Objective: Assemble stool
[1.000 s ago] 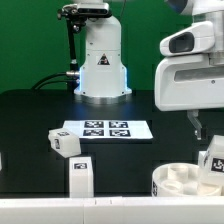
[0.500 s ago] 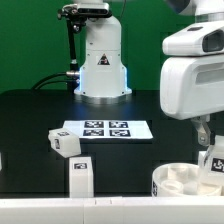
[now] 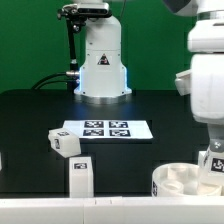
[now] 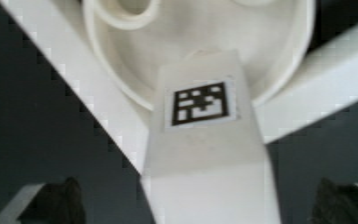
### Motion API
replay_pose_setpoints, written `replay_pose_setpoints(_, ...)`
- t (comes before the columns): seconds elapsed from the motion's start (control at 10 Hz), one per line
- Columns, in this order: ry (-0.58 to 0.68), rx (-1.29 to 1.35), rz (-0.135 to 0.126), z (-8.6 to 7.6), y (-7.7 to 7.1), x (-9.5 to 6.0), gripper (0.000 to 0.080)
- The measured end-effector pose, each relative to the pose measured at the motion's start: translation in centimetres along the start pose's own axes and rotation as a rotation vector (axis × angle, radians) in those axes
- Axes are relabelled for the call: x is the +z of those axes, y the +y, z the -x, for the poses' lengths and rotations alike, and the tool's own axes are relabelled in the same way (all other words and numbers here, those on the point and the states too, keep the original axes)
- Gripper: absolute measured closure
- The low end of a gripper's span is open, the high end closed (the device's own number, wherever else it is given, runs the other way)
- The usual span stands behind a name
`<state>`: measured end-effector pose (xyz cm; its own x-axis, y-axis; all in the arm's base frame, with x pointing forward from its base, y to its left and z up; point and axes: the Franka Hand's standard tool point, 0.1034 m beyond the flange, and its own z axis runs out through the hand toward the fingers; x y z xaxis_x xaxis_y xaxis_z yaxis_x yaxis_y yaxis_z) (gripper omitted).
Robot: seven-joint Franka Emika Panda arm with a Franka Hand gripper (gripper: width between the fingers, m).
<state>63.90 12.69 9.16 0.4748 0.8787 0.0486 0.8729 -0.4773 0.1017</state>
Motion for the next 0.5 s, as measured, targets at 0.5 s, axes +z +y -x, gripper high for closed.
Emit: replay_pose_setpoints(0.5,-0.038,-0.087,-0.008,0.22,0.16,1.42,0.0324)
